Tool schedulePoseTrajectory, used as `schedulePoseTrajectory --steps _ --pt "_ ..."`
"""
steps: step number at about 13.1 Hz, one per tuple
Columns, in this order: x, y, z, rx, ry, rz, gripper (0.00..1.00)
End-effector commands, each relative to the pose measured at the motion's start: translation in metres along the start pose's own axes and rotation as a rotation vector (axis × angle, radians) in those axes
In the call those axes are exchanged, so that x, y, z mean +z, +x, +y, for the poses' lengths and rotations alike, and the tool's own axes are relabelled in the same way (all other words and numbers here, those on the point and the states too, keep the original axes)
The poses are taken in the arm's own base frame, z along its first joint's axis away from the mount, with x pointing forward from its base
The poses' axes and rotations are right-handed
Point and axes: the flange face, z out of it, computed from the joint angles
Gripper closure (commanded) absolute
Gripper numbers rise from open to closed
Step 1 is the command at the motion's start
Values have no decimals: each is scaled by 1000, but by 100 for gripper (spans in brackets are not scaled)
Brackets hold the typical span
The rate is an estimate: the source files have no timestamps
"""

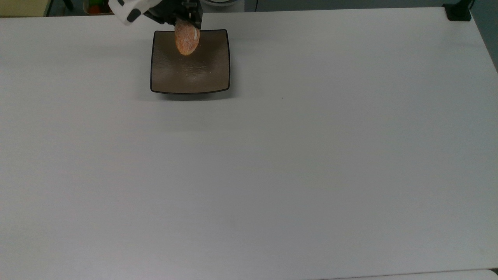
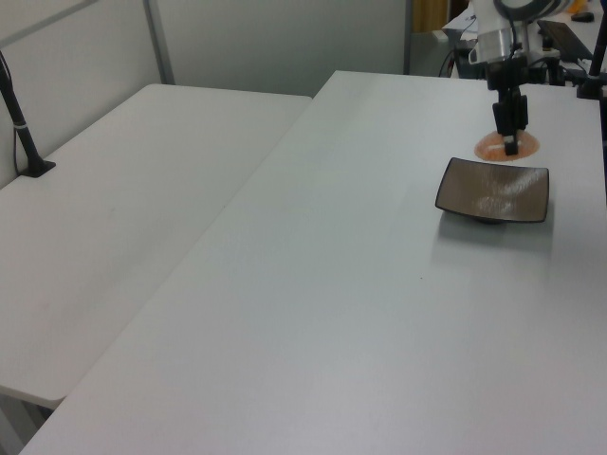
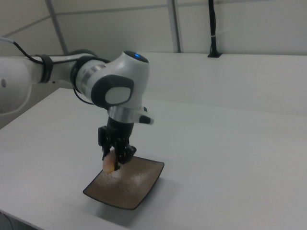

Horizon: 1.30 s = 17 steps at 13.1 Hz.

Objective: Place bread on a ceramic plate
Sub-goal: 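Carry the bread roll over the brown plate and lower it down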

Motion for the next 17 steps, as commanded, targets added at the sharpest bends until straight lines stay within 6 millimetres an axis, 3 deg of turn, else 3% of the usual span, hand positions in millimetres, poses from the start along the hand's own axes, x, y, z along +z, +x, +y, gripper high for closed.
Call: schedulePoseTrajectory --steps 1,4,7,9,17 --pt "32 16 11 6 -5 24 47" --pt "51 31 13 14 -27 36 45" --pt "68 38 12 16 -40 2 35" --pt "79 43 0 -5 -53 -19 31" --pt "79 42 -13 -15 -55 -40 0"
